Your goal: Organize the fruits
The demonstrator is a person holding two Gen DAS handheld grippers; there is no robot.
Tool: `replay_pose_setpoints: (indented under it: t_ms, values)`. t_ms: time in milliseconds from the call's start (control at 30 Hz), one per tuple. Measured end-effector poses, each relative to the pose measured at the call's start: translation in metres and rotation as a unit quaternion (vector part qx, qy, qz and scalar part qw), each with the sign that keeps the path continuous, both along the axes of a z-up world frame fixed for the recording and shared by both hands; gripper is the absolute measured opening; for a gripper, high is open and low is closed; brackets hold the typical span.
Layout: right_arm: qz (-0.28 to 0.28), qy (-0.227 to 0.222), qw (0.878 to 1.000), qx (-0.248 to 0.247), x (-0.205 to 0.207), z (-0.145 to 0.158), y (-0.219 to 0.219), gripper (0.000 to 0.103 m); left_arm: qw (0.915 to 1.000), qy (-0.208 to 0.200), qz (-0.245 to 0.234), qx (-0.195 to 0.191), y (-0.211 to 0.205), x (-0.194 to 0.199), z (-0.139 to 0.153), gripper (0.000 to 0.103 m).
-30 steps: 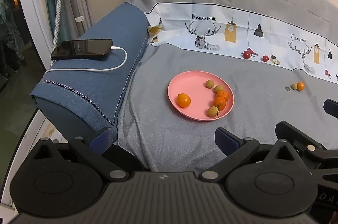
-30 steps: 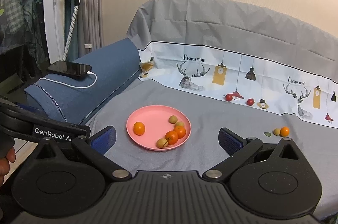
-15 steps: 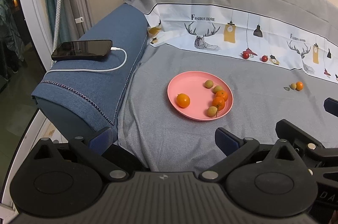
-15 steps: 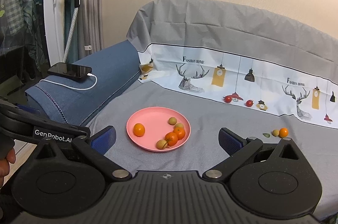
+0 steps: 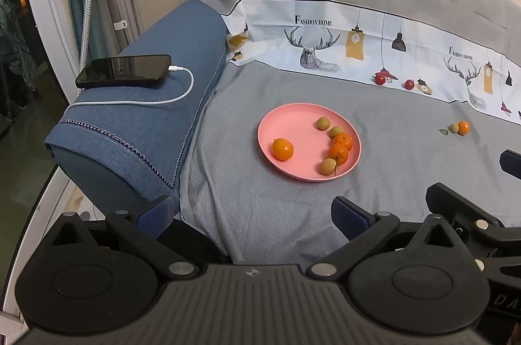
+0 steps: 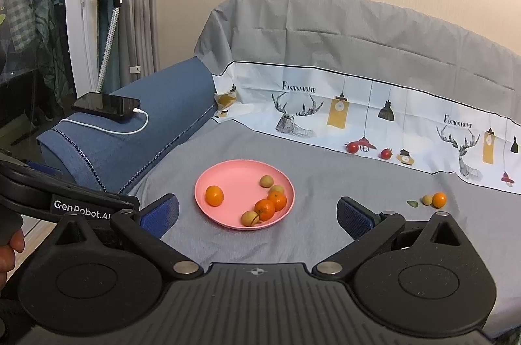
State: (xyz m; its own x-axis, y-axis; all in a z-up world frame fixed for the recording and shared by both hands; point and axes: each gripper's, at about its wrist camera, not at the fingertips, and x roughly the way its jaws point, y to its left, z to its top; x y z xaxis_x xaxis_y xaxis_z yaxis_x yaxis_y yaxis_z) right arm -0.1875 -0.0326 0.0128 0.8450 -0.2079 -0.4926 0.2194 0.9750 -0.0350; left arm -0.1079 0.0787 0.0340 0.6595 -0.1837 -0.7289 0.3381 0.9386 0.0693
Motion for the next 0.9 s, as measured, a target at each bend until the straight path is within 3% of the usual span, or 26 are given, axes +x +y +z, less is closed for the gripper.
replay_pose_setpoints:
  t_ms: [900]
  values:
    - [-0.01, 0.017, 1.0, 0.019, 0.015, -0.012, -0.013, 0.102, 0.9995, 0.017, -0.002, 0.025, -0.01, 0.015, -0.013, 0.103]
